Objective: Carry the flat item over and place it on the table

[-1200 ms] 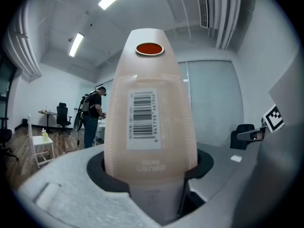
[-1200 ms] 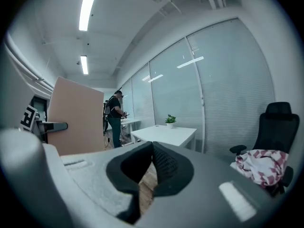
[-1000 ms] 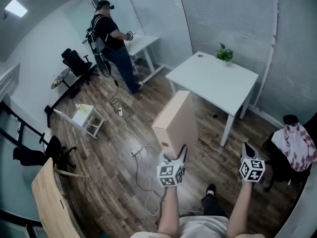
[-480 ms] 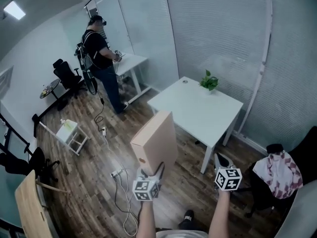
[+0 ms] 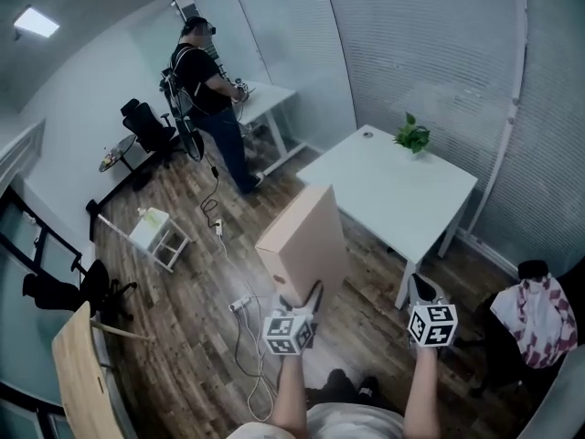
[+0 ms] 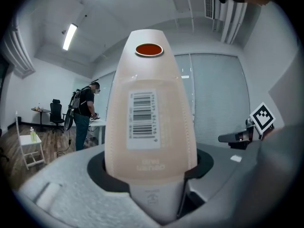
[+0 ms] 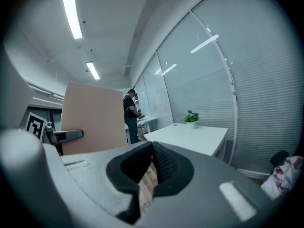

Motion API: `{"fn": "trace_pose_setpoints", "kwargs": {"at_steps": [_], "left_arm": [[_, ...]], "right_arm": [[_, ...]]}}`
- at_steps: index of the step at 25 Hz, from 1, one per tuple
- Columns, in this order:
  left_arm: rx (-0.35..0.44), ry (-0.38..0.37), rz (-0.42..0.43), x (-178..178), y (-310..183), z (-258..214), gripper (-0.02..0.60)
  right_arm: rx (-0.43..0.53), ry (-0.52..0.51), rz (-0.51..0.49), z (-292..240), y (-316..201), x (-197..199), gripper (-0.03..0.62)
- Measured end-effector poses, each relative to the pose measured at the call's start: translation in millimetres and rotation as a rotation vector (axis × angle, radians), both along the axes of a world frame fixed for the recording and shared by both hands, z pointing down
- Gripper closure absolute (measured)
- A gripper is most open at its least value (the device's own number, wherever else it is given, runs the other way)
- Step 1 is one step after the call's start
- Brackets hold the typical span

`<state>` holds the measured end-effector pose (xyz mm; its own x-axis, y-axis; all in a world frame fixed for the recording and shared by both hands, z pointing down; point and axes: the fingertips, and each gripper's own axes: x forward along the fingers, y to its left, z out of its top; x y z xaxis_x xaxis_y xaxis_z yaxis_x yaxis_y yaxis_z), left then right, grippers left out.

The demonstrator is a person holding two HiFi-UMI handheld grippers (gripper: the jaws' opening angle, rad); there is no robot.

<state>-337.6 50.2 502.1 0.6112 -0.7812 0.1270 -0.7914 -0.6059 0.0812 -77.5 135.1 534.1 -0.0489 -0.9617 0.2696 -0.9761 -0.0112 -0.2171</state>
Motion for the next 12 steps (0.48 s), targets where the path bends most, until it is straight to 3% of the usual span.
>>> {"fn": "trace_pose_setpoints", "kwargs": {"at_steps": [3,12], "left_arm": [[-0.004,0.053,0.002,7.0,-6.4,-3.0,0.284],[-0.015,0.077,0.037,37.1,-60.4,14.7,0.284]], "right_arm": [[0.024,0.019,0.023,-6.2,-6.0,13.1,0.592],[0.024,0.043,0.090,-0.6,-62.1,64.2,0.592]]}}
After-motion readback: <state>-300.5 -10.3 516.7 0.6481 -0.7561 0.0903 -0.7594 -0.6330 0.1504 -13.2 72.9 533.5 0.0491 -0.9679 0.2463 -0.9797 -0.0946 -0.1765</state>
